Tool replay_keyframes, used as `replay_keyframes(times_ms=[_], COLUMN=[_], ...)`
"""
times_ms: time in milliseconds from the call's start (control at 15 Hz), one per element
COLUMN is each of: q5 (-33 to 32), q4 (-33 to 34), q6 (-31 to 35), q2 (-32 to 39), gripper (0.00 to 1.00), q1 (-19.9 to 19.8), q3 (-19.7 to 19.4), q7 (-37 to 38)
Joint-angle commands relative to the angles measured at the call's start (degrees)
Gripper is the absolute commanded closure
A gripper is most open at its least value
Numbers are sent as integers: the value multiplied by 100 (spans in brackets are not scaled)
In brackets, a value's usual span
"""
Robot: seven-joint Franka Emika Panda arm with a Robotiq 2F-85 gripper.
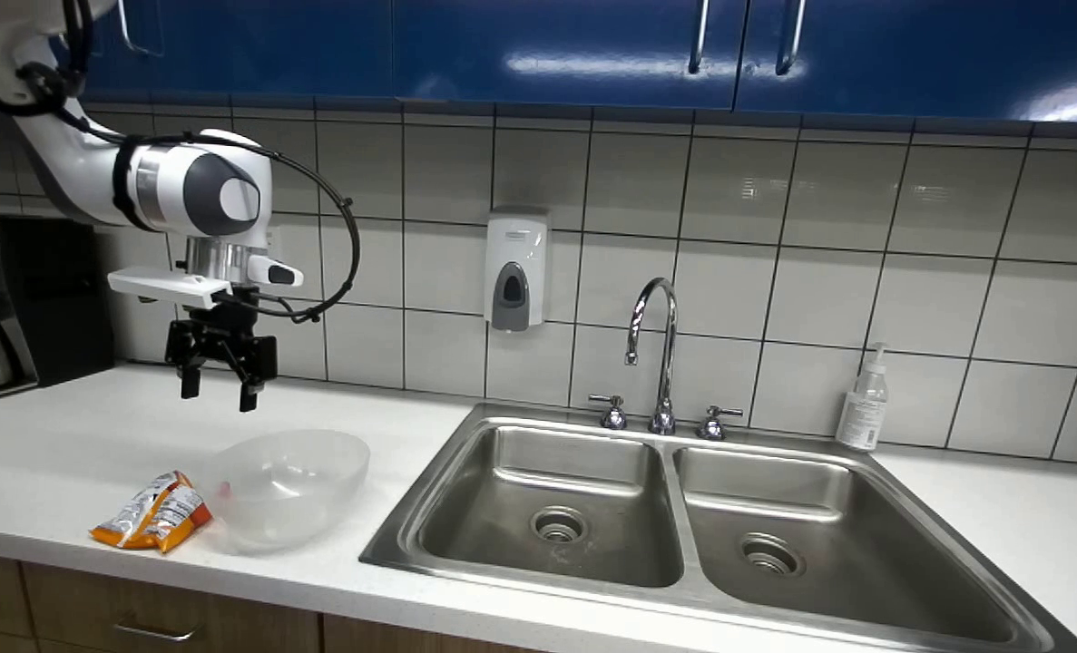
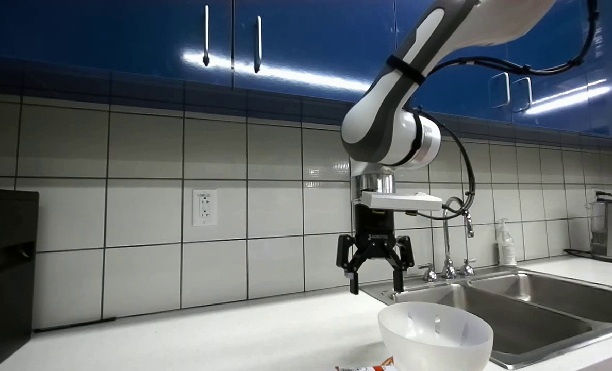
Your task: Lift the bowl and put it in the sink
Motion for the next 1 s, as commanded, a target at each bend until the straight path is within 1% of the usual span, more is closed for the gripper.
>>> replay_keyframes(times_ms=[0, 933], q5=[-145, -529], q4=[-11, -143], q6=[230, 819], q2=[173, 806], gripper=[0, 0], q1=[0, 75], q3=[-47, -109], q7=[4, 130])
